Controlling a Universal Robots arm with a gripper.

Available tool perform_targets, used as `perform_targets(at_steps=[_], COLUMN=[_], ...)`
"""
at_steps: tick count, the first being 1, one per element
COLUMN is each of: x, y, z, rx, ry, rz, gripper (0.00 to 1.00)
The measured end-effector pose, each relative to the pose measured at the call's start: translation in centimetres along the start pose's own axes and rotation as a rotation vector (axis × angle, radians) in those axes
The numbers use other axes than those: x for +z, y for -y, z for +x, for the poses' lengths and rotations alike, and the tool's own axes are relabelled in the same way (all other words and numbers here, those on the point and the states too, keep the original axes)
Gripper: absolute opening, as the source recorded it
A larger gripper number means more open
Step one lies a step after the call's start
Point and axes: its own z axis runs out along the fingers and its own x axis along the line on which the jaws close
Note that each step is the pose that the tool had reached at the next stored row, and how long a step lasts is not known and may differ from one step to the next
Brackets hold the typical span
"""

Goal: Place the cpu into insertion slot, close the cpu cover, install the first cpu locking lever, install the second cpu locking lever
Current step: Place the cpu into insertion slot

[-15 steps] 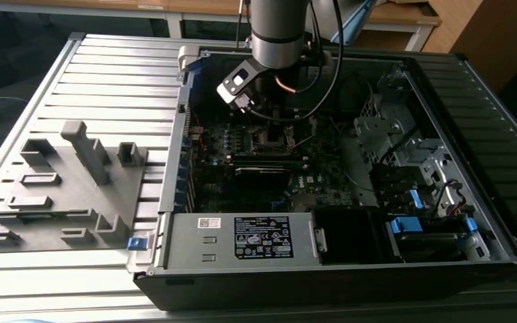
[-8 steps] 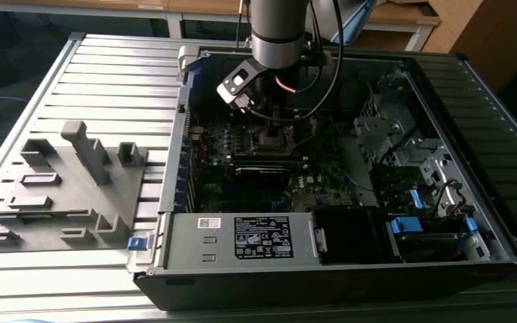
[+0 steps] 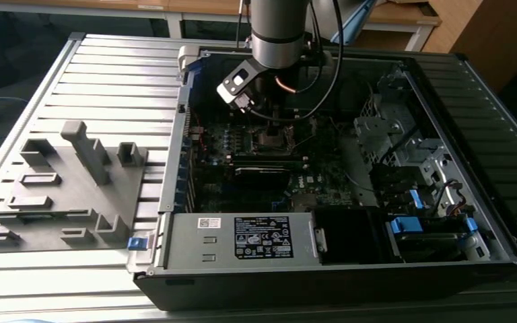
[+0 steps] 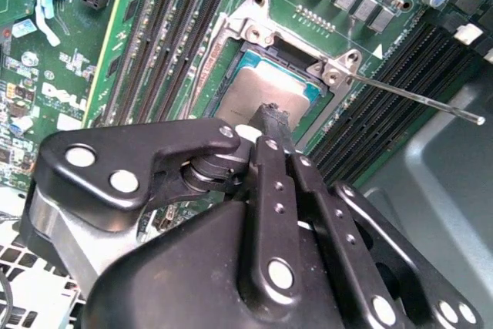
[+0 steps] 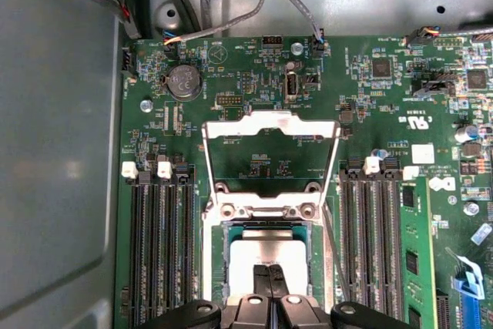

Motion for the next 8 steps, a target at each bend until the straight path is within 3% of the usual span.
perform_targets(at_steps=[4,8], x=[0.00,0.22], y=[0.00,0.01], z=[0.00,0.00], rx=[0.000,0.001], ry=[0.0004,0.0021], rz=[0.0053,0.0058], gripper=[0.11,0.11])
